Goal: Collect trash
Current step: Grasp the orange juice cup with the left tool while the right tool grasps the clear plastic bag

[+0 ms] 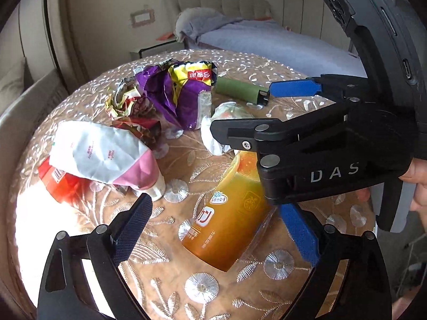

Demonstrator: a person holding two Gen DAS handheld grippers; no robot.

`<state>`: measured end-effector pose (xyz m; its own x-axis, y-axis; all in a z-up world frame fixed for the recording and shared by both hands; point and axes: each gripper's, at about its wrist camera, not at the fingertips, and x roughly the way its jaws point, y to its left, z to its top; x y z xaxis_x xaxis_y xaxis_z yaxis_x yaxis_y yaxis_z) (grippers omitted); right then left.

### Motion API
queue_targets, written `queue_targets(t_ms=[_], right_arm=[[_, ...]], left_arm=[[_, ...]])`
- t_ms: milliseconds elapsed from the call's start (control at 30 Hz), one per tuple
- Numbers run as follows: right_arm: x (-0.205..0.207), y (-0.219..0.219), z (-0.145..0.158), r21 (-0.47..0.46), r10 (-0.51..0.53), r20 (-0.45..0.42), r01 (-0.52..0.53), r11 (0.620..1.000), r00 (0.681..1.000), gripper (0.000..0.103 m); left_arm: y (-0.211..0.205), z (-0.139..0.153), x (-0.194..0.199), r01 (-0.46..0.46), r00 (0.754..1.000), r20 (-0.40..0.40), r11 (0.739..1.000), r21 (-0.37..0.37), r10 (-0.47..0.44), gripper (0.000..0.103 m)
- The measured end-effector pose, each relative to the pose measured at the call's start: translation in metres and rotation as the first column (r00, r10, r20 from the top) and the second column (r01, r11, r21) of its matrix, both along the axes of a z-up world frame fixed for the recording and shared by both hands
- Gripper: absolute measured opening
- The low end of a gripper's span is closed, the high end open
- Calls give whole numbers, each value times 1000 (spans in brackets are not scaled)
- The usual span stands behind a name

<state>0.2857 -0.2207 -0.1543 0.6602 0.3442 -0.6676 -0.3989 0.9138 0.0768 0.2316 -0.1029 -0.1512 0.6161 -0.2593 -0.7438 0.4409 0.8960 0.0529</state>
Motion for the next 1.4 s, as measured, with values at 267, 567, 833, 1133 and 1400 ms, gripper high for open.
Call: queue_targets(t_ms=[267,567,833,1133,1400], right_arm=[[12,8,-7,30,5,-56,-4,1000,998,99],[-4,16,6,63,72,-48,-68,996,996,49],[-26,3,24,140,78,-44,-72,988,996,47],[-20,-3,8,78,19,-114,-10,997,993,43],[-16,-10,-12,134,59,-204,-32,990,977,62]], left_arm=[[1,-10,9,17,999,-48,1000,-26,-19,52],[-5,-8,-9,35,999,-9,999,5,-35,45],[-14,9,-48,56,996,67,997,54,-59,44],[-27,2,-72,82,996,33,993,83,-85,41],[-22,-4,-72,76,997,-5,996,55,-76,41]])
